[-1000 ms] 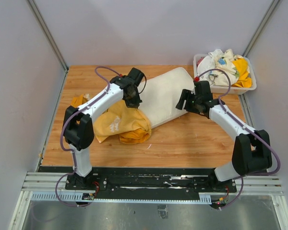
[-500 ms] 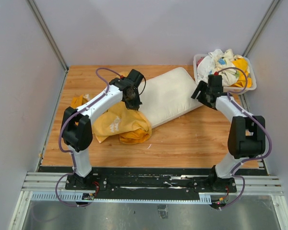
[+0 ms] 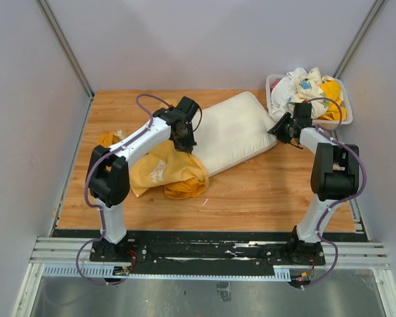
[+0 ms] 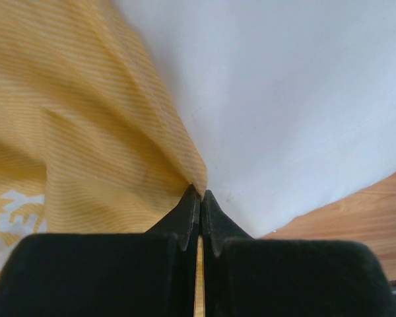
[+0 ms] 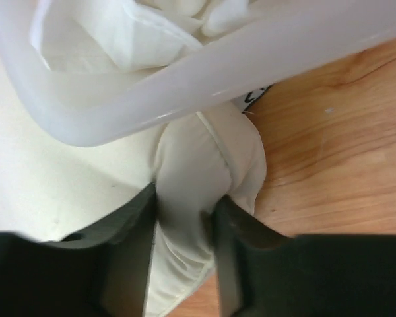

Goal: Remove the trousers from the hanger

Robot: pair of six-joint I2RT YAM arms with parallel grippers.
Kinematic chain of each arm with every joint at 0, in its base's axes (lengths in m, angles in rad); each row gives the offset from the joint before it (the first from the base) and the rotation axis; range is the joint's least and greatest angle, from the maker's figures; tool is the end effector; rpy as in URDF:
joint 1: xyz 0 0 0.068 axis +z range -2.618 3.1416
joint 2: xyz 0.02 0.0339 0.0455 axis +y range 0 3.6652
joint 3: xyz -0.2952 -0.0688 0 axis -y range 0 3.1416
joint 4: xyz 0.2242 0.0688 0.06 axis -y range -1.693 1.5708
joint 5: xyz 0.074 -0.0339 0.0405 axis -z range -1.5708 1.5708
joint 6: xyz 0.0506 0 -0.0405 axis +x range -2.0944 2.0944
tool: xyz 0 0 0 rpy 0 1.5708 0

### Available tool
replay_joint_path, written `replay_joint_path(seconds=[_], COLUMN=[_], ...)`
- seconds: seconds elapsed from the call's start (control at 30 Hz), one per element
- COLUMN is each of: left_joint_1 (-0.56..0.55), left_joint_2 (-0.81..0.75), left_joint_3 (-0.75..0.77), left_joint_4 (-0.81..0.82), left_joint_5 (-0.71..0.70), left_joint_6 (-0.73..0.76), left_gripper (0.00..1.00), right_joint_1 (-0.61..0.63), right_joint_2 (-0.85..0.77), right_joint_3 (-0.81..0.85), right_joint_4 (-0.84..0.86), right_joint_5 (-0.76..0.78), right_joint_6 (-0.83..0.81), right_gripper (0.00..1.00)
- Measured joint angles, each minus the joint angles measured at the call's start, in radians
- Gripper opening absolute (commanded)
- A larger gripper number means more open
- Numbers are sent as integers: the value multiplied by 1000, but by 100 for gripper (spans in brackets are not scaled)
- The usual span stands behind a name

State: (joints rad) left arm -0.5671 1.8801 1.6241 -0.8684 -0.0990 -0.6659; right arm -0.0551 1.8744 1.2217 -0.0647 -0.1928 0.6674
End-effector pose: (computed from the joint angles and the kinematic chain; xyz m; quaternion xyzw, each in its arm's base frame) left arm 0.3364 -0.2083 0.2838 -0.0590 0.9723 -0.0885 0.2083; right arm 0.4159 -0.0132 0.2254 0.2830 0.8617 0.2077 0.3664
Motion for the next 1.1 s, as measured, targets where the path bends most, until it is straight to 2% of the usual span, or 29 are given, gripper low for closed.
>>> replay_joint_path(seconds=[0.07,0.1,0.4,0.7,0.87,1.1], left_joint_1=[0,0,0,2,2,-1], left_joint_2=[10,16,129,268,270,270], left_joint_3=[1,3,135,467,512,483], left_joint_4=[3,3,-8,-130,-139,-117], left_joint_5=[5,7,20,61,105,192], left_joint_6=[7,11,58,90,86,92], left_gripper=[0,0,0,0,0,0], right_joint_1=[0,3,76,189,226,277], right_joint_2=[0,-2,-140,-372,-465,-555], right_joint_3=[-7,-11,-190,-325,-326,-343], right_joint_4=[33,46,122,32,-23,-69], right_joint_5=[-34,-47,-64,-68,-68,-68], right_joint_6=[11,10,14,26,35,35], right_gripper=[3,1,1,1,1,1])
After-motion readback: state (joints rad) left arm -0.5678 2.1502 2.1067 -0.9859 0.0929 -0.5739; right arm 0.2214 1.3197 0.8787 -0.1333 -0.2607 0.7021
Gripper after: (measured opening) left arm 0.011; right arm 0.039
